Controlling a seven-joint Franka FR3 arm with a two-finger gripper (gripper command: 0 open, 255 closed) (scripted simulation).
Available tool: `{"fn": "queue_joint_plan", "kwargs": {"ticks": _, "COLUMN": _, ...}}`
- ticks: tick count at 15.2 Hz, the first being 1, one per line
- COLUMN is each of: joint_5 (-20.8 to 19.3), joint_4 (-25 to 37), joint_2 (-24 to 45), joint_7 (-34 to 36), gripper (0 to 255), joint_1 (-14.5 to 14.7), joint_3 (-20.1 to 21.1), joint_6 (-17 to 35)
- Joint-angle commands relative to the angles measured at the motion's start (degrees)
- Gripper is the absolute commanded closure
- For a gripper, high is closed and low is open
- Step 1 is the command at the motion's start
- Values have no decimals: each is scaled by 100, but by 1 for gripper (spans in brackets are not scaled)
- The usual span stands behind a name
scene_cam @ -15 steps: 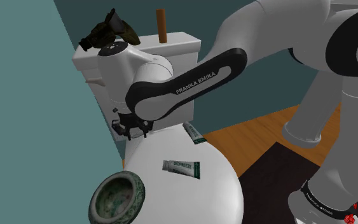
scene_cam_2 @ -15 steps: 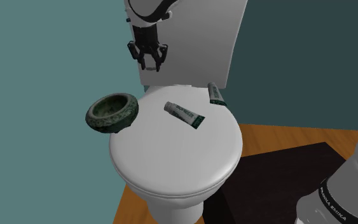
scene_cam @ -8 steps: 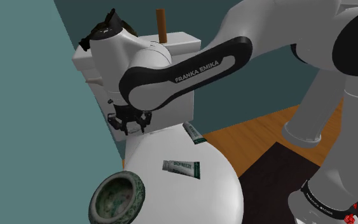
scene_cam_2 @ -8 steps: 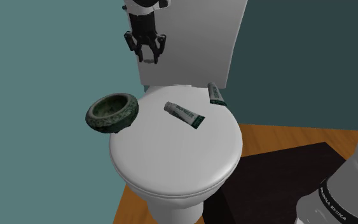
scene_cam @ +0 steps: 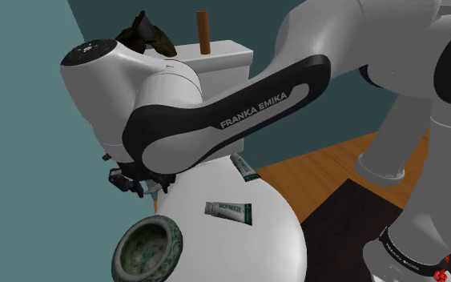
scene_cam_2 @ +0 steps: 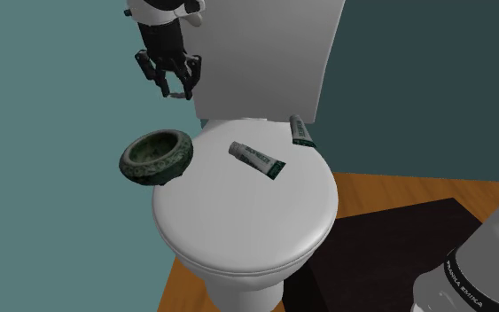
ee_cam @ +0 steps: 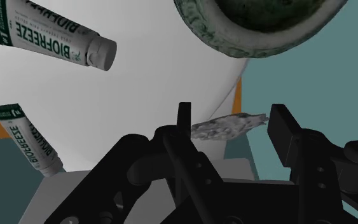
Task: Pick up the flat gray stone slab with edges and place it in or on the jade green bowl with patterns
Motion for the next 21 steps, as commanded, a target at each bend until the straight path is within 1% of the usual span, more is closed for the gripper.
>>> {"fn": "queue_joint_plan", "kwargs": {"ticks": 1, "joint_5": -38, "joint_4": 85, "joint_2": 34, "joint_7": 221, "gripper": 255, "joint_1": 188, "joint_3": 52, "joint_6": -108}}
{"fn": "queue_joint_plan", "kwargs": {"ticks": 3, "joint_5": -113, "joint_4": 262, "joint_2": 144, "joint_7": 458, "gripper": 255, "joint_1": 428, "joint_3": 92, "joint_6": -244}}
{"fn": "queue_joint_plan", "kwargs": {"ticks": 4, "joint_5": -184, "joint_4": 440, "joint_2": 257, "joint_7": 657, "gripper": 255, "joint_1": 641, "joint_3": 124, "joint_6": -371}}
{"fn": "queue_joint_plan", "kwargs": {"ticks": 14, "joint_5": -346, "joint_4": -118, "joint_2": 410, "joint_7": 860, "gripper": 255, "joint_1": 610, "joint_3": 43, "joint_6": 286}}
{"fn": "queue_joint_plan", "kwargs": {"ticks": 21, "joint_5": -484, "joint_4": -374, "joint_2": 558, "joint_7": 998, "gripper": 255, "joint_1": 623, "joint_3": -26, "joint_6": 650}}
